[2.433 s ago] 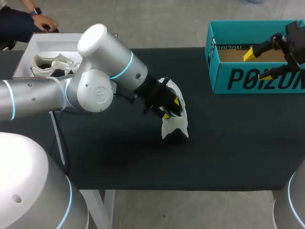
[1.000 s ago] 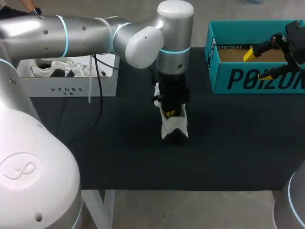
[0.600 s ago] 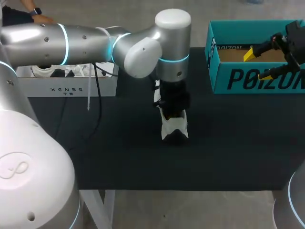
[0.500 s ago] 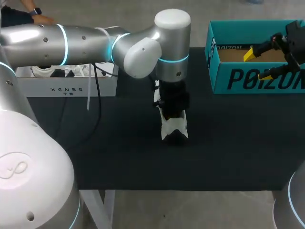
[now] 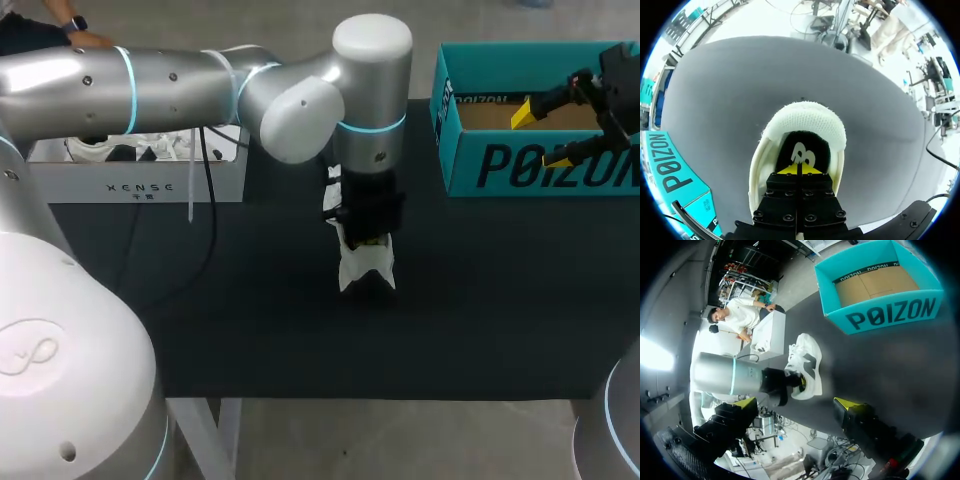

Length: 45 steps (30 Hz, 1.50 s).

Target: Take the shoe out of the shoebox, open the shoe tongue, remove and reinsert the insole, then place the shoe into the shoebox

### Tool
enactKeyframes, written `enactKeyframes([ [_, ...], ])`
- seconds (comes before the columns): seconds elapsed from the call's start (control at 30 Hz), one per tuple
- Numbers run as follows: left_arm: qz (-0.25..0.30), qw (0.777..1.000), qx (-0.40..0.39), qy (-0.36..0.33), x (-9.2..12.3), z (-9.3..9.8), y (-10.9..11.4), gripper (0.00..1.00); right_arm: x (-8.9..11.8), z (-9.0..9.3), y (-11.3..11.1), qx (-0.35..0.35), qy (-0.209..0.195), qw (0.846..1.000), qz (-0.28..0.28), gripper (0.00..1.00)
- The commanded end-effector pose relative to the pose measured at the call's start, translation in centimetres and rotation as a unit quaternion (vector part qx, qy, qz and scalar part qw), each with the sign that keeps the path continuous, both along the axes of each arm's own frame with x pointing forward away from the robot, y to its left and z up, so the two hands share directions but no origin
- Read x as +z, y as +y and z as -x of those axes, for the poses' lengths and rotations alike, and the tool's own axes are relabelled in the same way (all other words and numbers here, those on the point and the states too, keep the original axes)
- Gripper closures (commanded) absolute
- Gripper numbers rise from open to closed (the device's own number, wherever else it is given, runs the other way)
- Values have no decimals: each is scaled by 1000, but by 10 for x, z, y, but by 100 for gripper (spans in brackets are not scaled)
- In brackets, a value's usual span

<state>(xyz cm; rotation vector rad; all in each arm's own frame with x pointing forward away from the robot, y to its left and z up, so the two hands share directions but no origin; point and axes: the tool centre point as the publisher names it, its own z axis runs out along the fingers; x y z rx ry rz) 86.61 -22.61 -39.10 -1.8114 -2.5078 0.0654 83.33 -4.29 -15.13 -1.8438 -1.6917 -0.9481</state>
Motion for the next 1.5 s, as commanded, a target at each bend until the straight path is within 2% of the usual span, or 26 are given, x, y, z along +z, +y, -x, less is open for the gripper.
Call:
enactKeyframes([
  [0.03,0,1000,-6,16,-11,-9,-4,100,0,-1,0,0,1,1000,2,0],
  [0.4,-1,1000,-7,26,-29,-10,-2,100,0,-1,0,0,1,1000,2,0],
  [0.6,15,1000,-9,25,1,-7,-6,100,0,-1,0,0,1,1000,2,0],
  [0.73,19,1000,-10,8,16,-12,-8,100,0,-1,0,0,1,1000,2,0],
  [1.1,13,999,-29,-6,26,-23,-12,100,0,-1,0,0,1,1000,2,0],
  [1.27,29,999,-35,6,38,-17,-13,100,0,-1,0,0,1,1000,2,0],
  [1.5,30,999,-30,25,35,-14,-11,100,0,-1,0,0,1,1000,2,0],
])
